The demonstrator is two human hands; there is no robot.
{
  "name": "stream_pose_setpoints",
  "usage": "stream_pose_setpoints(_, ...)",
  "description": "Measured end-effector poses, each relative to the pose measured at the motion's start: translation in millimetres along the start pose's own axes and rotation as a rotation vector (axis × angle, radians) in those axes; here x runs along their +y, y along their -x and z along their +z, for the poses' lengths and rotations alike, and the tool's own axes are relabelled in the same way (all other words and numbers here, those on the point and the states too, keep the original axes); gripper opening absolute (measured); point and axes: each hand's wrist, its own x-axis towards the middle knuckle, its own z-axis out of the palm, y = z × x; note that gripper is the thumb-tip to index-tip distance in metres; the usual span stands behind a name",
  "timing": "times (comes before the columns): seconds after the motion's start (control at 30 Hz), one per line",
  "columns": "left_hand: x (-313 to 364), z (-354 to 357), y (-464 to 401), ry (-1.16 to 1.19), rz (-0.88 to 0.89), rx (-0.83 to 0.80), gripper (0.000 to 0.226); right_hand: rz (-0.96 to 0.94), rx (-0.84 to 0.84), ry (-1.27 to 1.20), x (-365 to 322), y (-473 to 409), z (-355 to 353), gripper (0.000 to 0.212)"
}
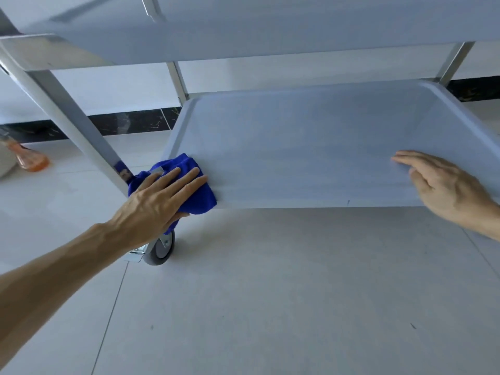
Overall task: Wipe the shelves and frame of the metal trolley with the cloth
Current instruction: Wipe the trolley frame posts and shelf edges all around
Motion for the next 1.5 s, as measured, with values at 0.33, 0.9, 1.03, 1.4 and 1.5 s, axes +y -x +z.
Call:
stream_pose_setpoints(0.33,14,-48,17,0.970,-0.637,0.278,0.015,-0.250,0.015,-0.009,-118,-48,5,0.037)
stream_pose_setpoints(0.9,-41,-119,14,1.182,-0.862,1.241,0.037,-0.703,-0.054,0.193,-271,-20,100,0.072)
stream_pose_setpoints(1.03,-43,-108,-4,0.981,-0.858,1.229,0.045,-0.673,-0.080,0.201,-273,-16,100,0.075)
stream_pose_setpoints(1.4,-9,1,23,0.980,-0.990,0.607,0.029,-0.651,-0.130,0.241,-273,-15,99,0.079)
stream_pose_setpoints(1.5,-22,-14,17,0.972,-0.981,0.648,0.024,-0.654,-0.118,0.235,-273,-15,101,0.079)
